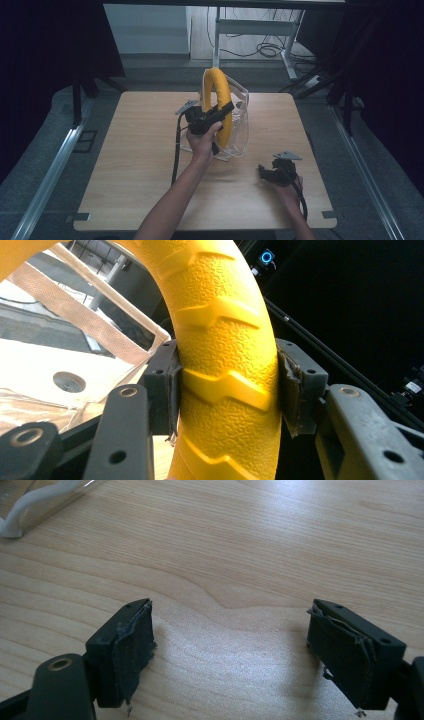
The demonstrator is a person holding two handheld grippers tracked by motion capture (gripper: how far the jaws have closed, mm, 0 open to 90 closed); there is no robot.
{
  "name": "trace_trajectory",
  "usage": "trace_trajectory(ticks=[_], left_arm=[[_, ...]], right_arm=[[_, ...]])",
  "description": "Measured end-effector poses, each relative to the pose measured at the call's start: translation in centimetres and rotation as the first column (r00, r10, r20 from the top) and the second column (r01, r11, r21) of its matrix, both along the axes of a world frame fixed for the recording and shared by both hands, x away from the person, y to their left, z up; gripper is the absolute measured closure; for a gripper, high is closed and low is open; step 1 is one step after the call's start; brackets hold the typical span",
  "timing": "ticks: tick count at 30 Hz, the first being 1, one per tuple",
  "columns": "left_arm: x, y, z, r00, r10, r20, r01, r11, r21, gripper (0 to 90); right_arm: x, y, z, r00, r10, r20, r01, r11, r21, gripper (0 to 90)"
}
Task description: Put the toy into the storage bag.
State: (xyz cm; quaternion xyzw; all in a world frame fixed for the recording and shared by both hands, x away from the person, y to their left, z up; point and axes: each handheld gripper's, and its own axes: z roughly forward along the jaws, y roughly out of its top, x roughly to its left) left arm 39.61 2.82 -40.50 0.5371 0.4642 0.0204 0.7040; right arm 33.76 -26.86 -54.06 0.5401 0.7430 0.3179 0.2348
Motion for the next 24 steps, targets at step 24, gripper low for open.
trace_trajectory(ticks=[24], left_arm=[[-0.21, -0.39, 0.37, 0.9995, 0.009, 0.029, -0.011, 0.9972, 0.074, 40.0]], right_arm=[[-0.01, -0.02, 0.01, 1.0, -0.001, 0.0, 0.001, 1.0, 0.003, 19.0]])
